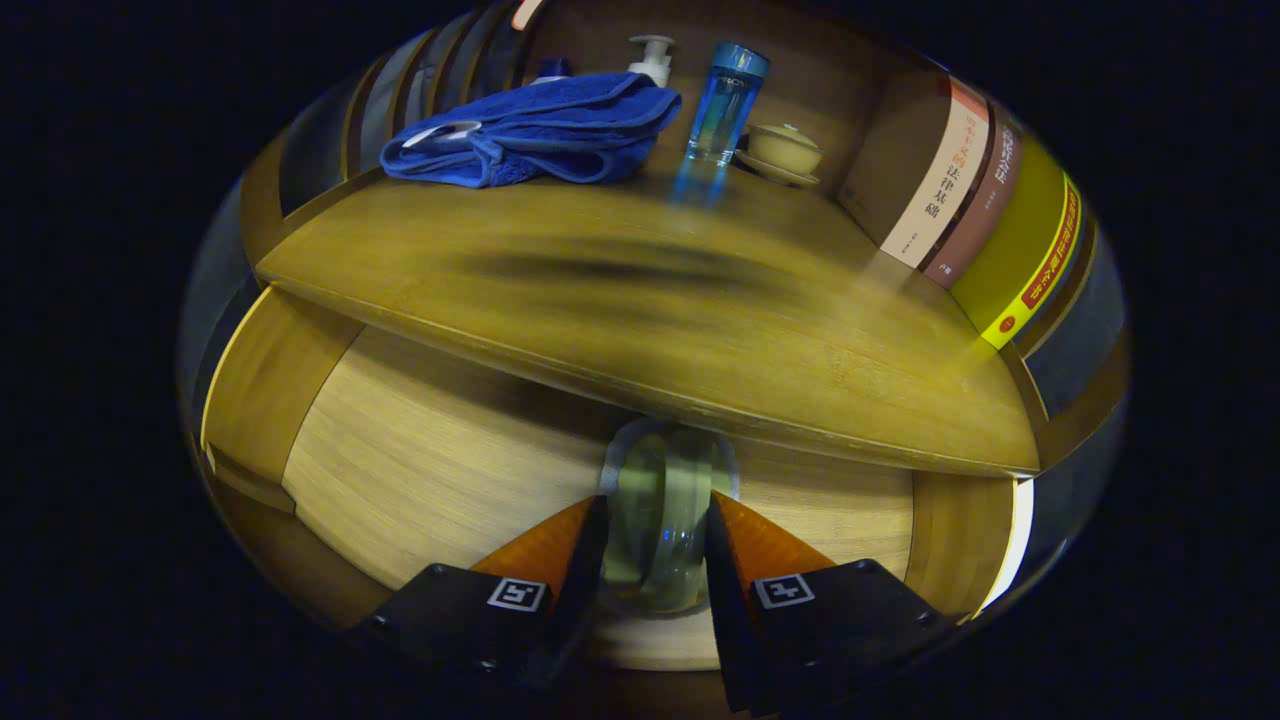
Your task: Pull open the drawer, take out the items inside it, and place them on the countertop above the cabinet.
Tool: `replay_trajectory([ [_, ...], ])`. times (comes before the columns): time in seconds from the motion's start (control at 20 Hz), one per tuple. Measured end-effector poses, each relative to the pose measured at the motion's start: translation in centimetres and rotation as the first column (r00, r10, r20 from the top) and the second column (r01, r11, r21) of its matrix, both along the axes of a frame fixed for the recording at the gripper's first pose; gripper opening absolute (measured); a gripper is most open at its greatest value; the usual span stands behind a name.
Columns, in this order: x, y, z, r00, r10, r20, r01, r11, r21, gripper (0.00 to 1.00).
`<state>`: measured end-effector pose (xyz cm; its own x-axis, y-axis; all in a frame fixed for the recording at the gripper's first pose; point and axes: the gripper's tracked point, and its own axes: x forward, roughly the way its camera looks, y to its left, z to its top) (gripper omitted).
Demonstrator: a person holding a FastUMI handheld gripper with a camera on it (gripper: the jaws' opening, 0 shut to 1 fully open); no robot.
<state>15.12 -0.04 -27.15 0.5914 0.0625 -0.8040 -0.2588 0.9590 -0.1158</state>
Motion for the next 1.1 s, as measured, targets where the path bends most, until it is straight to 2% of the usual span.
replay_trajectory([
  [0.25, 0.0, -0.1, 0.2, 1.0, -0.028, 0.002, 0.027, 0.997, 0.073, 0.61],
  [0.4, 0.9, -1.0, 0.8, 0.994, -0.099, 0.053, 0.093, 0.989, 0.115, 0.59],
  [0.5, 1.1, -1.4, 0.9, 0.989, -0.137, 0.051, 0.128, 0.981, 0.147, 0.29],
  [0.65, 0.9, -1.3, 1.2, 0.993, -0.102, 0.064, 0.093, 0.987, 0.13, 0.26],
  [0.7, 1.0, -1.3, 1.3, 0.992, -0.091, 0.084, 0.081, 0.989, 0.121, 0.22],
  [1.1, -0.4, -0.1, 7.7, 0.96, -0.028, 0.278, 0.0, 0.995, 0.103, 0.21],
])
